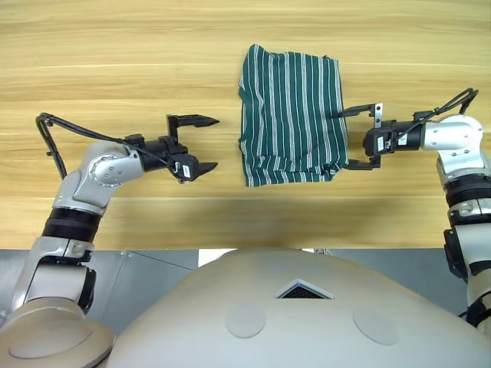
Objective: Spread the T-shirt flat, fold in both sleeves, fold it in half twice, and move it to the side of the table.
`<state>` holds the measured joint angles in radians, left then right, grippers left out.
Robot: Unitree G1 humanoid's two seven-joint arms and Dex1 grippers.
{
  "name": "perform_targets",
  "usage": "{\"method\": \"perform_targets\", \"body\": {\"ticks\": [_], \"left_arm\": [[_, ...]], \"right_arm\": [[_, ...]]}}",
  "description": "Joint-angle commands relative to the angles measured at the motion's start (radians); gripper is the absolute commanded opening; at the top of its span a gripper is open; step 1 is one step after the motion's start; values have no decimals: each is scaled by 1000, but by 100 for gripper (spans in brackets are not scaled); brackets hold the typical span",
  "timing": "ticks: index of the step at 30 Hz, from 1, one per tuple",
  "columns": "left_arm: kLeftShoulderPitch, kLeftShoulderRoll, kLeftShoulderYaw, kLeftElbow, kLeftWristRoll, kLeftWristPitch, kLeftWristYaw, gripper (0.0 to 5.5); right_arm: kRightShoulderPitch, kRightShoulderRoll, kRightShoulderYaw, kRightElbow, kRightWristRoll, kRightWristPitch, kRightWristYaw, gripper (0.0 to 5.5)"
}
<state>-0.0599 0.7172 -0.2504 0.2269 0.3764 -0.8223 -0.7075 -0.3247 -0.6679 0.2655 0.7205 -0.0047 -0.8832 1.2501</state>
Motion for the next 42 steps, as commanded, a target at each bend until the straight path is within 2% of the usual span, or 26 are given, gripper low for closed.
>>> {"method": "perform_targets", "body": {"ticks": [1,3,11,14,24,30,39,42], "left_arm": [[-41,-43,-81,78,123,-38,66,539],[-65,-61,-115,95,138,-62,90,540],[-51,-42,-194,73,88,-100,89,540],[-43,-36,-215,67,86,-101,85,540],[-95,-54,-259,156,130,-124,120,376],[-130,-65,-298,217,59,-147,88,294],[-165,-89,-333,274,-51,-165,36,121],[-162,-86,-335,261,-167,-148,-25,73]], "right_arm": [[18,7,58,7,-81,4,-24,540],[18,-1,64,2,-51,11,-15,511],[24,-86,29,1,103,84,108,511],[19,-69,29,12,101,93,107,465],[-29,-21,40,69,47,81,69,296],[9,-26,26,10,126,99,152,202],[46,-28,16,-47,136,118,167,18],[40,-22,16,-40,129,115,158,10]]}}
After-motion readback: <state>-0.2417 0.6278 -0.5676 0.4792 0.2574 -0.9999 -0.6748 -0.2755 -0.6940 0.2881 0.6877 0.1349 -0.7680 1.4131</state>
